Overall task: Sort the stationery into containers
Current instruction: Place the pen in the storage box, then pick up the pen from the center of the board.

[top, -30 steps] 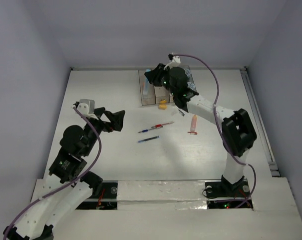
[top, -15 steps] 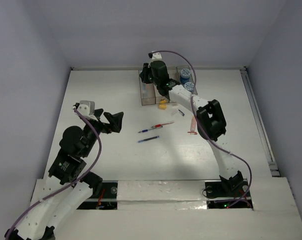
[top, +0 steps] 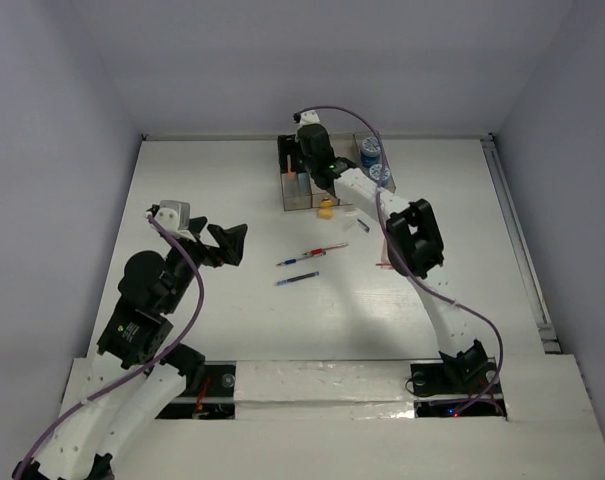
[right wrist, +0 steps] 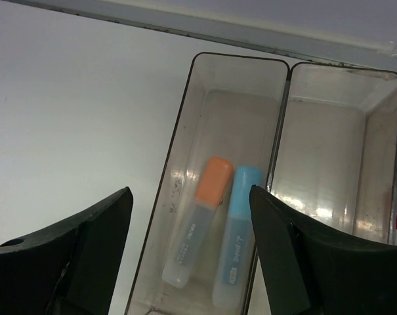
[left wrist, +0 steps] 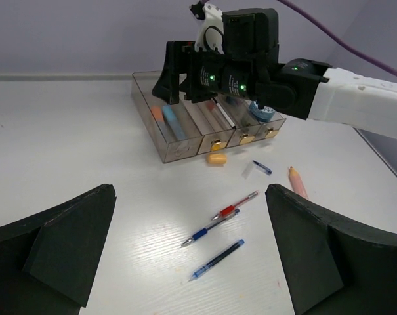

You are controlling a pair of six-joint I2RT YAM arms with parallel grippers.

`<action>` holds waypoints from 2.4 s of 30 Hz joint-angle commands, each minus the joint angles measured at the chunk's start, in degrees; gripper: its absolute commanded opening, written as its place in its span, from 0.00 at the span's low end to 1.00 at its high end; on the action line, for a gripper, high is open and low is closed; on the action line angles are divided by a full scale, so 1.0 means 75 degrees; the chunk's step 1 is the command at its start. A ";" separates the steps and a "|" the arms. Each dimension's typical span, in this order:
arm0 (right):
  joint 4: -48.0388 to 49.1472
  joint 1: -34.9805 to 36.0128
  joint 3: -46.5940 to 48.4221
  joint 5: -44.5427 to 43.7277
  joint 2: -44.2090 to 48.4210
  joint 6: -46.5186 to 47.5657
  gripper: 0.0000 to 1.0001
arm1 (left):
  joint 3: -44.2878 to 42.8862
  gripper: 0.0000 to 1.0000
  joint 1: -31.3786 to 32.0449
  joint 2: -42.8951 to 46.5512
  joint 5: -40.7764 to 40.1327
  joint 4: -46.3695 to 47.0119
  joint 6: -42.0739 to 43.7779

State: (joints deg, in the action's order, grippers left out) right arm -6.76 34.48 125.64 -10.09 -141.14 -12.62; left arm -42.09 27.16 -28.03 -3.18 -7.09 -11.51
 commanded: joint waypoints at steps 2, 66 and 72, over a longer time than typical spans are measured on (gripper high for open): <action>0.0023 -0.0027 -0.0157 -0.0142 0.1412 0.0206 0.77 | -0.0049 0.99 -0.0070 -0.0024 0.0190 0.0313 0.0070; 0.0409 -0.0887 -0.8690 -0.0074 0.7718 -0.1668 0.16 | -0.0002 0.72 0.0071 -0.1535 0.3329 0.0664 -0.0270; 0.1521 0.0850 -0.8106 -0.0191 0.7804 -0.1926 0.19 | -0.0014 0.69 -0.0163 -0.2086 0.3799 0.0805 -0.0469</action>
State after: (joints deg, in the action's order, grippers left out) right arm -3.05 35.53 61.49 -12.19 -82.17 -25.80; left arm -41.91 27.11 -43.18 22.06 -4.89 -13.69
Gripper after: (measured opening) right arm 0.327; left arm 0.698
